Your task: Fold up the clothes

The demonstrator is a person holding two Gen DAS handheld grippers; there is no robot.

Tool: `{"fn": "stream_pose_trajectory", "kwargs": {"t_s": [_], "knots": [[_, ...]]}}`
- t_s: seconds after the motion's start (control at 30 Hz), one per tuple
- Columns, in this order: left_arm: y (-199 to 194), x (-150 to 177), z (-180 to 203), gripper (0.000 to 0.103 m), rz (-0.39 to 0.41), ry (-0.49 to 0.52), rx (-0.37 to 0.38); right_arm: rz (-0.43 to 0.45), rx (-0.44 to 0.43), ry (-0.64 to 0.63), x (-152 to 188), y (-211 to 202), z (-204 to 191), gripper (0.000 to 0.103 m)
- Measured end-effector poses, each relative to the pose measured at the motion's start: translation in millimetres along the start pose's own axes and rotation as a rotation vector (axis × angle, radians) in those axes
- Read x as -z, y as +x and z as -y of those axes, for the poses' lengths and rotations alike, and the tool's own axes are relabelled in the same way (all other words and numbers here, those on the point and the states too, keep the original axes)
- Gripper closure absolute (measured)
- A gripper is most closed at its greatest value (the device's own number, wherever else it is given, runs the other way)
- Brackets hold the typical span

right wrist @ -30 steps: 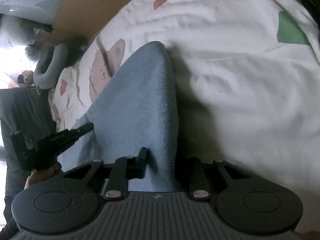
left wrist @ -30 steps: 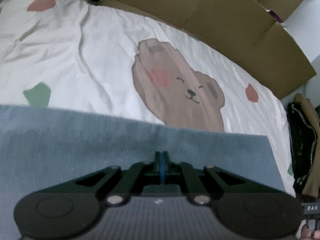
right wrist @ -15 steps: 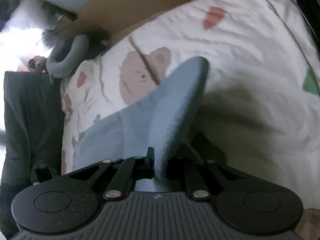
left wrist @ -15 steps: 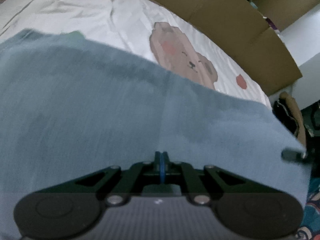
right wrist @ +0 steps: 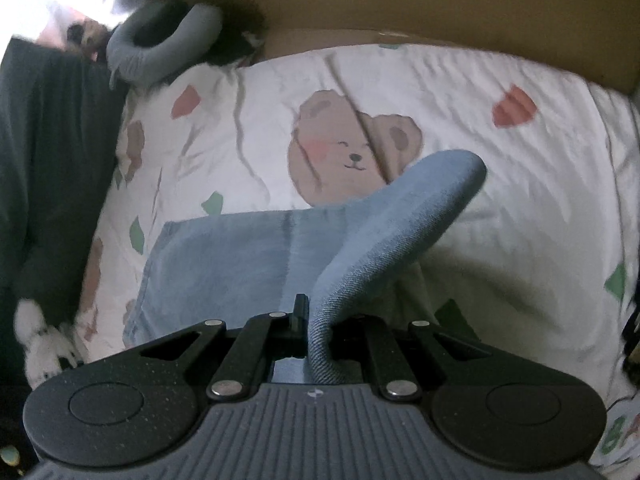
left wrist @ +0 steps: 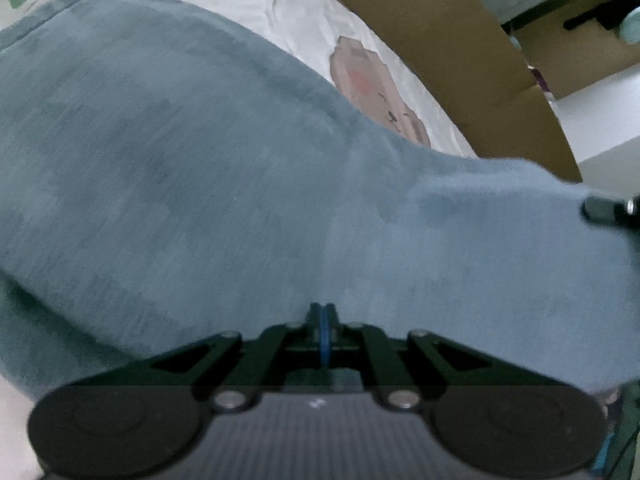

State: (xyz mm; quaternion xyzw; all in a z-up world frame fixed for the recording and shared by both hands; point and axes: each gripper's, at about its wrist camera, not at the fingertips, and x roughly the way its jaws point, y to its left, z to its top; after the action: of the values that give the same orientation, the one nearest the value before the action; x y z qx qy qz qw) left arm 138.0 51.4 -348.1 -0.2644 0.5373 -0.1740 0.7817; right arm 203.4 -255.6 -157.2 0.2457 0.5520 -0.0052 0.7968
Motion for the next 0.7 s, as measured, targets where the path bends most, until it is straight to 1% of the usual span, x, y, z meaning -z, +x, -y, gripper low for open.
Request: {"fn": "stream_pose_trajectory", "kwargs": {"t_s": [0.2,0.37,0.5,0.57,0.7], "knots": [[-7,4,-10,0.101,-0.017,0.005,0.049,-0.062,0.038,-0.128,-19,1,-62,0.097],[-13,7,-18,0.101,-0.032,-0.007,0.090,-0.100,0.063,-0.169,-31,10,-100,0.098],[-19,10,-25,0.101,-0.040,-0.021,0.107,-0.136,0.073,-0.194,-36,22,-125,0.098],[-28,11,-26,0.101,-0.026,-0.026,0.103,-0.151,0.075,-0.210,-39,29,-139,0.098],[-57,9,-36,0.100,0.032,-0.058,0.105,-0.168,0.072,-0.241,-44,45,-165,0.097]]}}
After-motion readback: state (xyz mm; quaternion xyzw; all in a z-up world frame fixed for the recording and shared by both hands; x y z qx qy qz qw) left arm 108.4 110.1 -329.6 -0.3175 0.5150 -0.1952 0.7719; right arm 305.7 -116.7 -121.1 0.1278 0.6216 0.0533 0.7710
